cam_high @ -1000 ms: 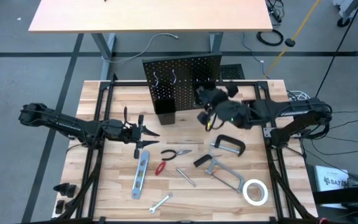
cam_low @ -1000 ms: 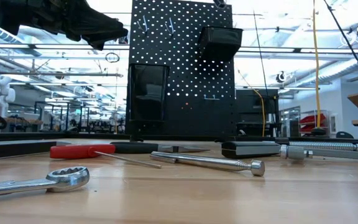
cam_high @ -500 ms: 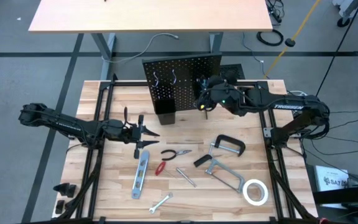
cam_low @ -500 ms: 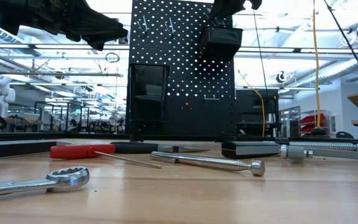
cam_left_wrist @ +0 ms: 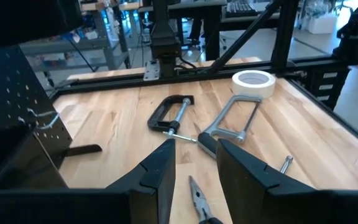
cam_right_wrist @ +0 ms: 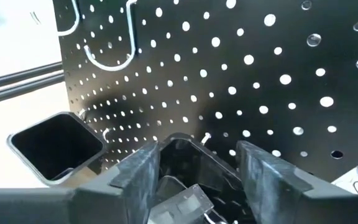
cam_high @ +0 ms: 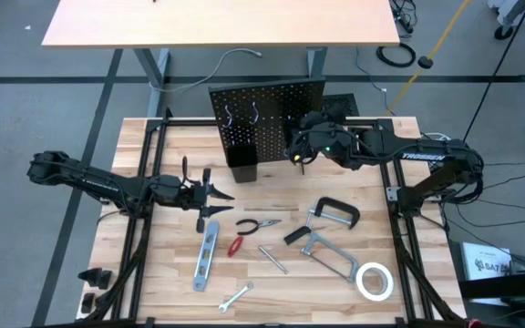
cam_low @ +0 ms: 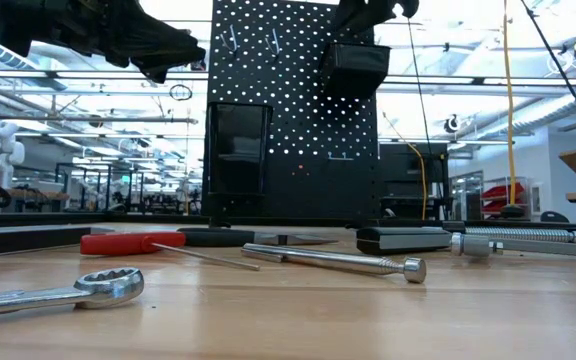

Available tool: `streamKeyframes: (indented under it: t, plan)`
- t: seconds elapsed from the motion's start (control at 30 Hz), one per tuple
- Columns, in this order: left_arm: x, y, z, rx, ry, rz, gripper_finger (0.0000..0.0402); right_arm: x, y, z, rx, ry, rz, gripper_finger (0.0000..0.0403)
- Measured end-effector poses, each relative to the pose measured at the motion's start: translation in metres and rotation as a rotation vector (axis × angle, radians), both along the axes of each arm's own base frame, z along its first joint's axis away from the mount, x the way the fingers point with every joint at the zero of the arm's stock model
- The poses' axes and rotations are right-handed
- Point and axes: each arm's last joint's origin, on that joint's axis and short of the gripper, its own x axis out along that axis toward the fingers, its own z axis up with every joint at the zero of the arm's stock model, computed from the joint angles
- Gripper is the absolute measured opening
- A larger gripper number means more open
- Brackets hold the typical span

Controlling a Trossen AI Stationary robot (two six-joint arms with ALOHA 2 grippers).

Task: Hang tools onto peg board
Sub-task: Put the silver telescopic magnetic pen into the left black bin on the pegboard

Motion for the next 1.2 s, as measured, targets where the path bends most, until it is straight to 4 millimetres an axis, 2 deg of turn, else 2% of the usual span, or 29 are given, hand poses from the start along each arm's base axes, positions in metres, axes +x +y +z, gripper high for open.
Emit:
streamKeyframes:
  t: [0.27,0.37,0.5,0.8,0.97,1.2]
  plan:
    - [0.0,0.0,0.0,-0.023,0.003,0.004,0.0121,0.0,0.003,-0.001,0.007,0.007,0.015,0.0221]
    - [0.0,0.0,-0.001,-0.058,0.017,0.001,0.0121,0.001,0.009,-0.002,0.041,0.018,0.08,0.0221]
    - [-0.002,-0.002,-0.008,-0.103,0.1,-0.051,0.0121,0.0,0.022,-0.009,0.122,0.074,0.195,0.0221]
    - [-0.004,-0.001,-0.013,-0.065,0.151,-0.026,0.0121,-0.01,0.067,-0.022,0.219,0.156,0.263,0.0222]
    - [-0.003,0.0,-0.011,-0.068,0.125,-0.005,0.0121,-0.015,0.094,-0.048,0.23,0.201,0.293,0.0222]
    - [-0.001,-0.006,-0.004,-0.258,0.073,-0.043,0.0121,-0.017,0.124,-0.109,0.282,0.171,0.353,0.0222]
